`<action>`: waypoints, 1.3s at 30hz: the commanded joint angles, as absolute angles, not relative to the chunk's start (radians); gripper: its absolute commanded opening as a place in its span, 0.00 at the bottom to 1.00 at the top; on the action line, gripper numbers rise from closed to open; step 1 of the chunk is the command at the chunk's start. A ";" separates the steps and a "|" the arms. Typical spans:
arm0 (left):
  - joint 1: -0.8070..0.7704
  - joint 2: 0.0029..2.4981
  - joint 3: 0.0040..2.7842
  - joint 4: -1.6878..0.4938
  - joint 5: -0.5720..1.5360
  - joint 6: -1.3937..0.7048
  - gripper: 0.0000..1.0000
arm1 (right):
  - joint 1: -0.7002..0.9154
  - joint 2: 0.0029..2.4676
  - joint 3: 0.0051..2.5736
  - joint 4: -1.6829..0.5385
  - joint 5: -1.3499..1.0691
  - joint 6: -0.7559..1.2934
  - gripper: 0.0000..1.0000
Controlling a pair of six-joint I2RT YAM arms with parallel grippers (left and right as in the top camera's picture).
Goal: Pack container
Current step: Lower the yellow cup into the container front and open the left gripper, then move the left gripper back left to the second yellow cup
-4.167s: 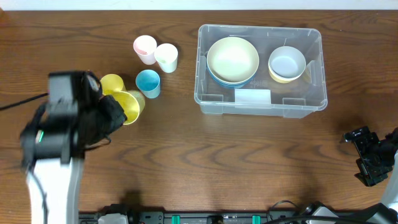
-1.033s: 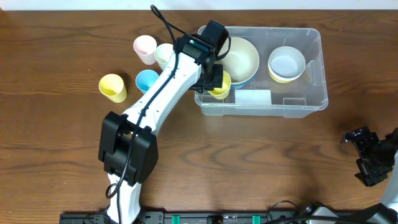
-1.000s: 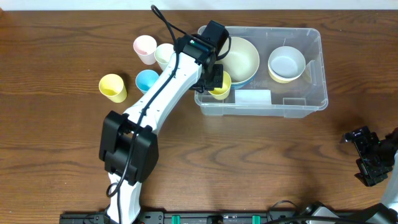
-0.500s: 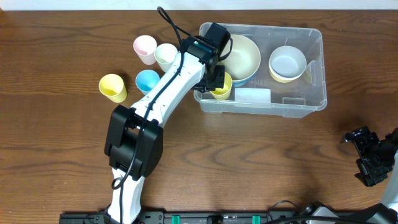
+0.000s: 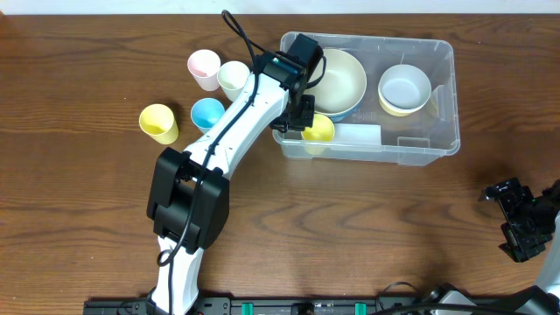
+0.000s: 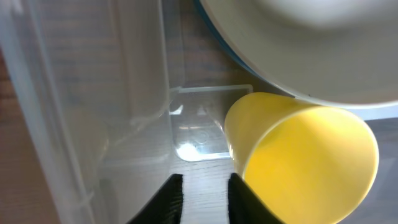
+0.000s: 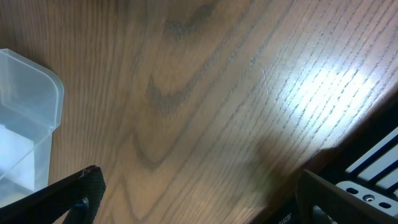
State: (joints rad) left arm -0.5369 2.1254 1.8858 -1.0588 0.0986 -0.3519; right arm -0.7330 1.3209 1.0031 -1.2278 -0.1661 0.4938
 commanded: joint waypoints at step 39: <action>0.159 1.909 1.896 -1.376 -0.034 -0.536 0.79 | -0.741 1.309 1.003 -1.225 -0.173 0.508 0.99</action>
